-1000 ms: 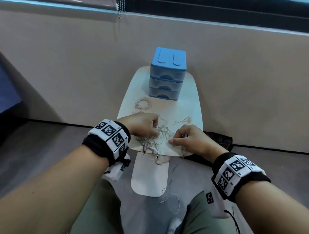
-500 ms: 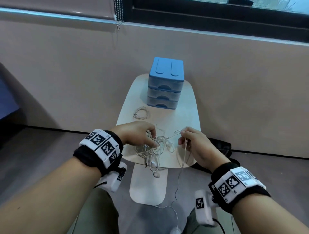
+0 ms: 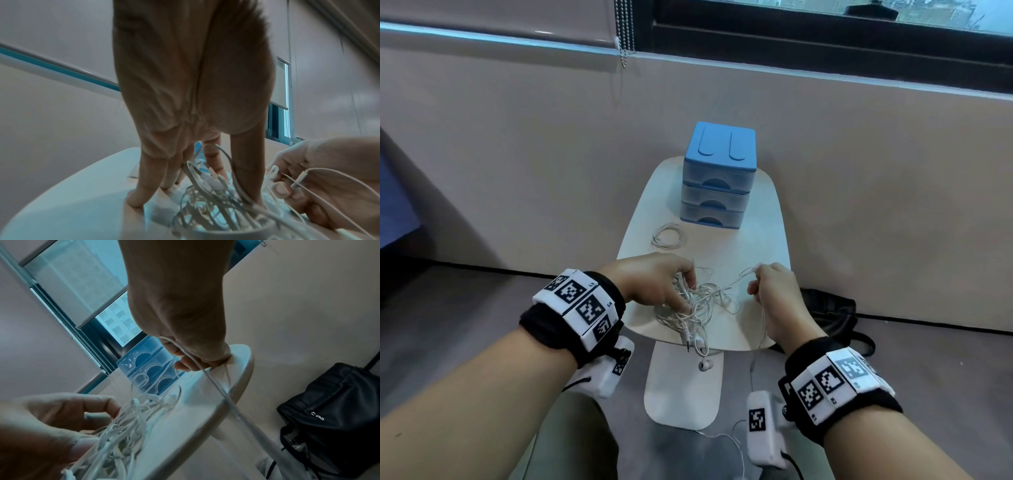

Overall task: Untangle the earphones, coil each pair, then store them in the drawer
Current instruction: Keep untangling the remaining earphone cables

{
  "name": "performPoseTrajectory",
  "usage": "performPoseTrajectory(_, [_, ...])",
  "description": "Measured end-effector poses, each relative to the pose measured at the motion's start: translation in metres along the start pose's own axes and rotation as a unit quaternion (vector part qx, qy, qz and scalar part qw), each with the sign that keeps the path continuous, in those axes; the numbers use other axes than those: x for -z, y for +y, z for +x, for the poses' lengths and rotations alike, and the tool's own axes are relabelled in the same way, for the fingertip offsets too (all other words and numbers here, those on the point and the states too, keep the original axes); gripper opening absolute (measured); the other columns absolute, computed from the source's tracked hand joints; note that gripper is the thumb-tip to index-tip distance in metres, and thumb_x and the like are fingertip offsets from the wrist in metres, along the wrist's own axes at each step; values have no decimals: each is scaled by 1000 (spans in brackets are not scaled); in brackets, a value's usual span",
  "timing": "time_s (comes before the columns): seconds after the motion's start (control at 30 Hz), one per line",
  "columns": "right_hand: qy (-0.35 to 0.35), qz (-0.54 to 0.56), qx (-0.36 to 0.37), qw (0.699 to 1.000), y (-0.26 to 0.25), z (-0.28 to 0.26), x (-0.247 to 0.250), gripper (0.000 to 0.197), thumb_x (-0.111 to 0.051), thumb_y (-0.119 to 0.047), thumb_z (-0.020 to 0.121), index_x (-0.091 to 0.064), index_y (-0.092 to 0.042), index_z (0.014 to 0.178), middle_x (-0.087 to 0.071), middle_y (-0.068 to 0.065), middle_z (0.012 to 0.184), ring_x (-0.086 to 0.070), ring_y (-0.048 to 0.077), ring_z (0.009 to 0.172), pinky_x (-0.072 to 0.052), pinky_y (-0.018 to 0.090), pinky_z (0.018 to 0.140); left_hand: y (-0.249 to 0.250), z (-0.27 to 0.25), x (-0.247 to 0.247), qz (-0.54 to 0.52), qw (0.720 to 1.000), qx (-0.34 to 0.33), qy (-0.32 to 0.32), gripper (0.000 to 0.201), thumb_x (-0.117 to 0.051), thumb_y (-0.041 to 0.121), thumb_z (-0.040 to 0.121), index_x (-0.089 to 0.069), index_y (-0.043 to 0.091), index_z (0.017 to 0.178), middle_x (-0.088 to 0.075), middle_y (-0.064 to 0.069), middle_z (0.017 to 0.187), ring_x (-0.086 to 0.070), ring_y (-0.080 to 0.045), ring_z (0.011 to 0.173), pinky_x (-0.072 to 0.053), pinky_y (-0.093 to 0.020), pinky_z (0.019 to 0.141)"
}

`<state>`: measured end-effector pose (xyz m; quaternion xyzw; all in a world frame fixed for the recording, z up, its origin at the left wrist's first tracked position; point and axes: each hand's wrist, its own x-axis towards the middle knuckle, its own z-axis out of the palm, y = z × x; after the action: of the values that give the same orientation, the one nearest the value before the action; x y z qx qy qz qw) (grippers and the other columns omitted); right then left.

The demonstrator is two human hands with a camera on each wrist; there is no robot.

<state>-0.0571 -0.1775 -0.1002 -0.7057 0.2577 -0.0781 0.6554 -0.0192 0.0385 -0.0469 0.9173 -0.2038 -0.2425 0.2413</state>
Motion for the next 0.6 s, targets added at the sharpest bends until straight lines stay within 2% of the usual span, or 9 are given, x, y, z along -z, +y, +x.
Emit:
performPoseTrajectory(0.1, [1, -3, -8, 1000, -2, -1, 0, 20, -50, -13, 95, -52, -12, 75, -56, 7, 71, -46, 23, 72, -35, 39, 73, 1, -1, -1, 11, 1000, -6, -1, 39, -87, 30, 80, -61, 34, 108, -59, 9, 98, -58, -16, 92, -46, -29, 75])
performPoseTrajectory(0.2, [12, 16, -23, 1000, -6, 2, 2, 17, -52, -13, 91, -55, -10, 75, -55, 8, 70, -41, 22, 69, -33, 38, 71, 4, -2, -3, 31, 999, -22, -1, 47, -85, 29, 83, -54, 37, 118, -59, 6, 88, -55, -17, 81, -45, -34, 73])
performPoseTrajectory(0.27, [28, 32, -14, 999, -10, 1, 2, 17, -51, -13, 90, -54, -9, 74, -53, 7, 68, -38, 21, 65, -31, 35, 65, 8, -1, -7, 66, 997, -30, -6, 44, -81, 27, 85, -52, 38, 116, -61, 3, 98, -58, -20, 87, -48, -36, 78])
performPoseTrajectory(0.33, [38, 45, 25, 998, -16, -6, 2, 12, -48, -11, 89, -51, -8, 78, -48, 8, 68, -35, 19, 61, -28, 32, 58, 10, -1, -10, 95, 995, -34, -5, 41, -79, 25, 84, -52, 39, 112, -61, 3, 109, -60, -23, 97, -52, -40, 86])
performPoseTrajectory(0.4, [42, 59, 86, 994, -25, -16, 4, 9, -47, -10, 90, -51, -12, 82, -45, 10, 71, -34, 18, 62, -26, 32, 54, 10, -3, -10, 96, 995, -30, 5, 40, -78, 23, 82, -51, 38, 106, -60, 4, 107, -60, -23, 96, -54, -40, 82])
performPoseTrajectory(0.47, [39, 57, 150, 986, -37, -24, 8, 11, -48, -12, 90, -51, -12, 79, -47, 9, 71, -37, 17, 64, -30, 33, 55, 10, -5, -9, 88, 995, -29, 27, 38, -78, 22, 81, -51, 37, 104, -58, 5, 101, -59, -21, 90, -50, -34, 74])
performPoseTrajectory(0.6, [46, 49, 235, 970, -67, -33, 14, 15, -50, -16, 86, -51, -10, 72, -54, 2, 66, -46, 16, 66, -39, 37, 63, 12, -9, -4, 53, 994, -47, 88, 29, -72, 18, 84, -56, 34, 104, -57, 6, 98, -55, -12, 82, -46, -28, 68])
